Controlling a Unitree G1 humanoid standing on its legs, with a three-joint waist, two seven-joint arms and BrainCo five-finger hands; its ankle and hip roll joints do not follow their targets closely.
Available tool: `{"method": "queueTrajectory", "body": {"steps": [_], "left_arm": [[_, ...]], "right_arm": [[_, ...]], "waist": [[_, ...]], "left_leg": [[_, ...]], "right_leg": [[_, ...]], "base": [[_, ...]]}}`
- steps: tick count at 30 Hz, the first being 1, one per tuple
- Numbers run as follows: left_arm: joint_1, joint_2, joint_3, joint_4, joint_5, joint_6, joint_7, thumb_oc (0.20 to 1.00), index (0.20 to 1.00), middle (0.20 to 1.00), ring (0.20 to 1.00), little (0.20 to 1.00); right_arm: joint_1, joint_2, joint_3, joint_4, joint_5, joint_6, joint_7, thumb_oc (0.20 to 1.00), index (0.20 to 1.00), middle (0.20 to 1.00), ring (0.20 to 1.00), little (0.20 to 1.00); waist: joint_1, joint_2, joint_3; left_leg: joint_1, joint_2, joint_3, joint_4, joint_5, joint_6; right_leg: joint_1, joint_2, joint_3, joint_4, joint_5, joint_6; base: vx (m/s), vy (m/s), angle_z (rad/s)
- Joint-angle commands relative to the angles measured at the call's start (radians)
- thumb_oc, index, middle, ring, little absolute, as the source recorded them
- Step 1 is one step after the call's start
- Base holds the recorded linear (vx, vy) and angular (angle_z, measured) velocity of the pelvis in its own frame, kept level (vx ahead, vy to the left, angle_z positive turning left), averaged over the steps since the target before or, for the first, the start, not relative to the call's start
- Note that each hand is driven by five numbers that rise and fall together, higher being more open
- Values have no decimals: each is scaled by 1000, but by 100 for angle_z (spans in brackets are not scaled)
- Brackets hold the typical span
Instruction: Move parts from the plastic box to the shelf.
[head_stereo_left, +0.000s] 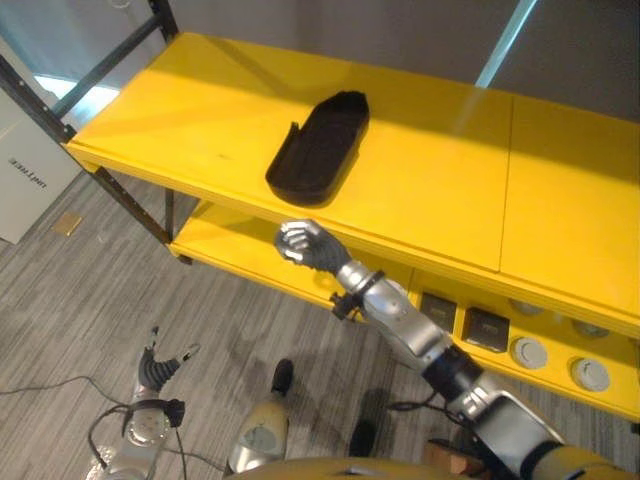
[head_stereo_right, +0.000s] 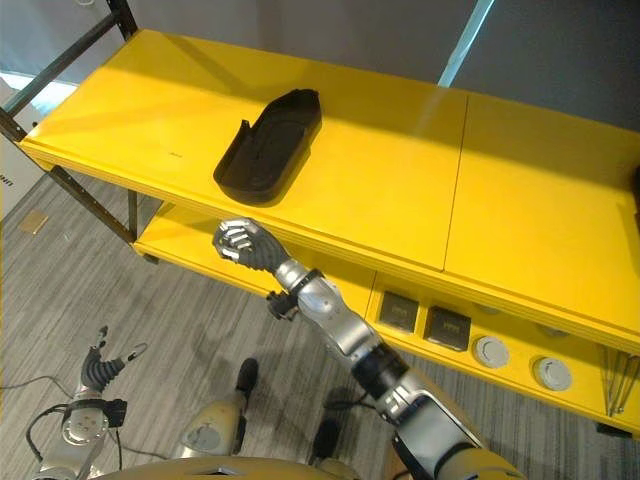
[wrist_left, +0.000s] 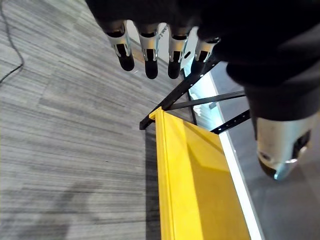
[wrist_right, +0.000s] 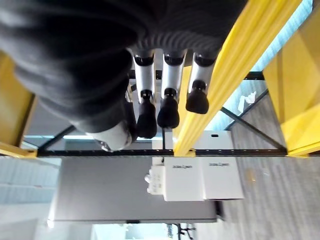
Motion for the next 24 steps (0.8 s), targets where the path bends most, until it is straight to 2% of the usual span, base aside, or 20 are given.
{"method": "queueTrajectory", "body": {"steps": [1,8,16,17,24], "left_arm": [[-82,30,-25,53,-41,-34,0,1000,1000,1000,1000,1000],[-128,-18,-97,188,-82,-30,-14,1000,1000,1000,1000,1000],[-131,-52,-101,286,-127,-19,-27,1000,1000,1000,1000,1000],[-131,-64,-105,306,-143,-16,-31,1000,1000,1000,1000,1000],[-146,-83,-118,341,-150,-8,-36,1000,1000,1000,1000,1000]], "right_arm": [[-86,67,29,-20,51,-56,1,200,200,200,200,200],[-203,143,82,12,41,-59,-17,200,200,200,200,200],[-275,171,90,41,-21,-66,-60,200,200,200,200,200],[-296,168,87,56,-65,-68,-90,200,200,200,200,200],[-318,175,96,92,-112,-61,-110,200,200,200,200,200]], "waist": [[15,-26,18],[21,-15,30],[26,-13,36],[25,-12,45],[24,-18,60]], "left_leg": [[95,3,65,47,-178,-33],[62,6,70,45,-171,-33],[39,3,80,43,-168,-31],[29,3,82,38,-164,-32],[13,3,84,27,-155,-32]], "right_leg": [[-106,-10,88,140,-116,62],[-138,-11,89,127,-99,67],[-167,-14,96,123,-88,69],[-180,-15,96,122,-83,70],[-198,-13,99,114,-73,72]], "base": [[0,0,0],[-9,47,-2],[17,42,-5],[23,33,-2],[23,15,-2]]}}
